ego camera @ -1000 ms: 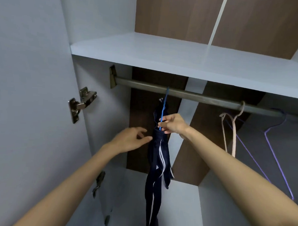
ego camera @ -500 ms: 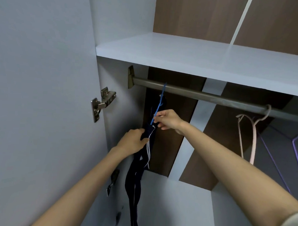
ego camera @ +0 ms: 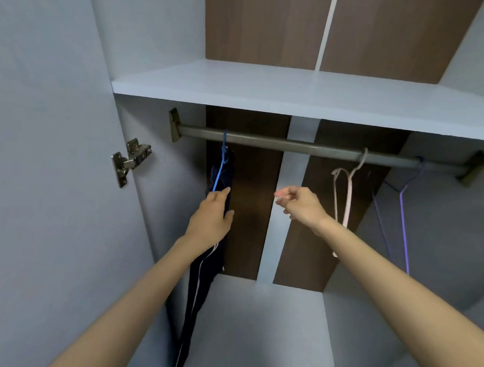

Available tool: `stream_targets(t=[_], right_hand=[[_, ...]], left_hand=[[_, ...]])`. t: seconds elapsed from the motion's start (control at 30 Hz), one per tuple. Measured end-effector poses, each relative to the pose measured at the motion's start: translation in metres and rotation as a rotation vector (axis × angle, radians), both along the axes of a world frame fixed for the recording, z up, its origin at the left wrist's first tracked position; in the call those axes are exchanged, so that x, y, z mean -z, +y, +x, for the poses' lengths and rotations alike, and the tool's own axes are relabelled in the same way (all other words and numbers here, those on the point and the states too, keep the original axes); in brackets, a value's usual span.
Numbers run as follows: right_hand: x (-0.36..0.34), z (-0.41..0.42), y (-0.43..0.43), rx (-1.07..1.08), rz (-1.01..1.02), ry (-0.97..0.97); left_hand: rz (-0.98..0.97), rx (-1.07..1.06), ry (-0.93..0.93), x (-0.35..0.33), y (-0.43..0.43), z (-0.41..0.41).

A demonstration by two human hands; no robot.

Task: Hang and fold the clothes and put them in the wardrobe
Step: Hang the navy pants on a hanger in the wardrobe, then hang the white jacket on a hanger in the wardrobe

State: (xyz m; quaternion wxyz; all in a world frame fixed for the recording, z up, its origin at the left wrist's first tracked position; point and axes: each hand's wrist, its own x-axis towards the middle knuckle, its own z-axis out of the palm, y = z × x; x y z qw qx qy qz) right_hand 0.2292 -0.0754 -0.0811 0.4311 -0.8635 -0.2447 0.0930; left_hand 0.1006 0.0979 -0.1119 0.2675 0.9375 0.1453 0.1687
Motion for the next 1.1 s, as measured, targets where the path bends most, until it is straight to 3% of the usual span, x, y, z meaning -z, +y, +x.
stream_targets(t=[0.27,0.6,0.87,1.03,1.1], right_hand=[[-0.002,-0.018,-0.118,0.277,0.047,-0.342],[0.013,0.043,-0.136,0.44,-0.049,-0.097],[0.027,0.088,-0.106,0.434,0.067,-0.005],[0.022,0.106,-0.108,0.551,0.397,0.156],[0.017,0.111,-0.112,0.536,0.328,0.12]], left_hand=[[-0.028,0.151,-0.061,-0.005,-0.088,0.031],[-0.124,0.273,-0.023,0.007,-0.13,0.108],[-0.124,0.33,0.023,0.021,-0.122,0.174],[-0.146,0.373,0.046,0.024,-0.124,0.201],[-0.151,0.384,0.048,0.022,-0.129,0.208]])
